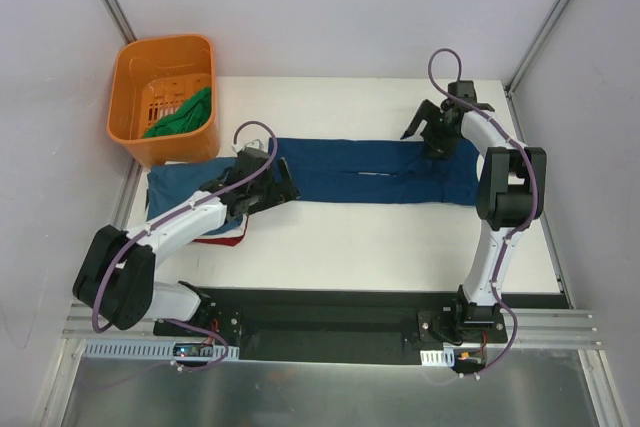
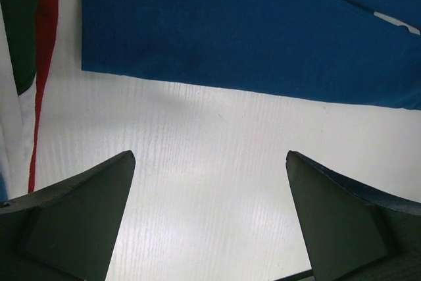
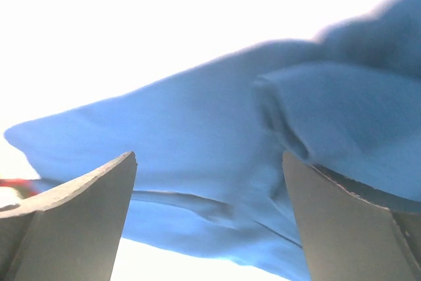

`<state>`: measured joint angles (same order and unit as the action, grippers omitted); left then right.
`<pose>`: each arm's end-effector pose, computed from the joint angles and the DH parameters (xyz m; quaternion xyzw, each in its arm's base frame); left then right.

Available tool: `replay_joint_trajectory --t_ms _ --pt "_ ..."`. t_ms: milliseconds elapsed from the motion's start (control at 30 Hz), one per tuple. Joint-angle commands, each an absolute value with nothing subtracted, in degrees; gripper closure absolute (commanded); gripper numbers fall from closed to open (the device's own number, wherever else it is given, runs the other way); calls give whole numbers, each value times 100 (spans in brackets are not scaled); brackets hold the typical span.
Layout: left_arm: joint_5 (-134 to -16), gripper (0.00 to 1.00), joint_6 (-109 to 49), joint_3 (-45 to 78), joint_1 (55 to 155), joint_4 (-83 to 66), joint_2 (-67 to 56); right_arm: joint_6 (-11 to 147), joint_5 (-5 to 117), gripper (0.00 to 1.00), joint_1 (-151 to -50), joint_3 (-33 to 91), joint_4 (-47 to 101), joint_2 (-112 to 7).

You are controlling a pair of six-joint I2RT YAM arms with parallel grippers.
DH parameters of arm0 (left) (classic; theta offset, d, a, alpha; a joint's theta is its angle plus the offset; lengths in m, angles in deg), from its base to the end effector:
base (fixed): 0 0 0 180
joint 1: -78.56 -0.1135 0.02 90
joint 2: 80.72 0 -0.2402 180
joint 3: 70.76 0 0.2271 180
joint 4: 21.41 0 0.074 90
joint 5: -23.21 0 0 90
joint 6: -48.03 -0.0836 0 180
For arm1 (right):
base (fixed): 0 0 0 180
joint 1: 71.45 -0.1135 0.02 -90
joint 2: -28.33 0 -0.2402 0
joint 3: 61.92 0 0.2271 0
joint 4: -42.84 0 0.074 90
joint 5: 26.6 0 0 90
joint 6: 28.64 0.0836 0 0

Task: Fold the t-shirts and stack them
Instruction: Fold the other side of the tshirt into a rectangle

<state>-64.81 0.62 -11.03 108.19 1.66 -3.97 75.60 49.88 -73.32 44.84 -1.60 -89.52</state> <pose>0.2645 -0.1471 0.1794 -0.1095 0.8999 -0.2360 0.3500 0.4421 0.0340 0.1542 0.0675 0.9467 0.1525 0.2756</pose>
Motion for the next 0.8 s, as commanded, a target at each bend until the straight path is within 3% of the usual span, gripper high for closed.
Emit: replay_joint_trajectory --t_ms 0,200,333,500,767 --pt "-6389 1 83 -1289 10818 94 -768 8621 4152 4 -7365 4858 1160 -8927" --pt "-6284 1 92 -1544 10809 94 -1199 8879 4072 4 -7374 5201 1434 -8892" --pt "-6284 1 48 -1615 10801 94 -1392 8039 4704 4 -7365 5123 610 -8489" --pt "-6415 1 31 -1676 10801 94 -1445 7139 5968 3 -7339 4255 -481 -7961" --pt "-6503 1 39 -1677 10801 85 -1428 6400 6490 2 -7181 3400 -649 -7722"
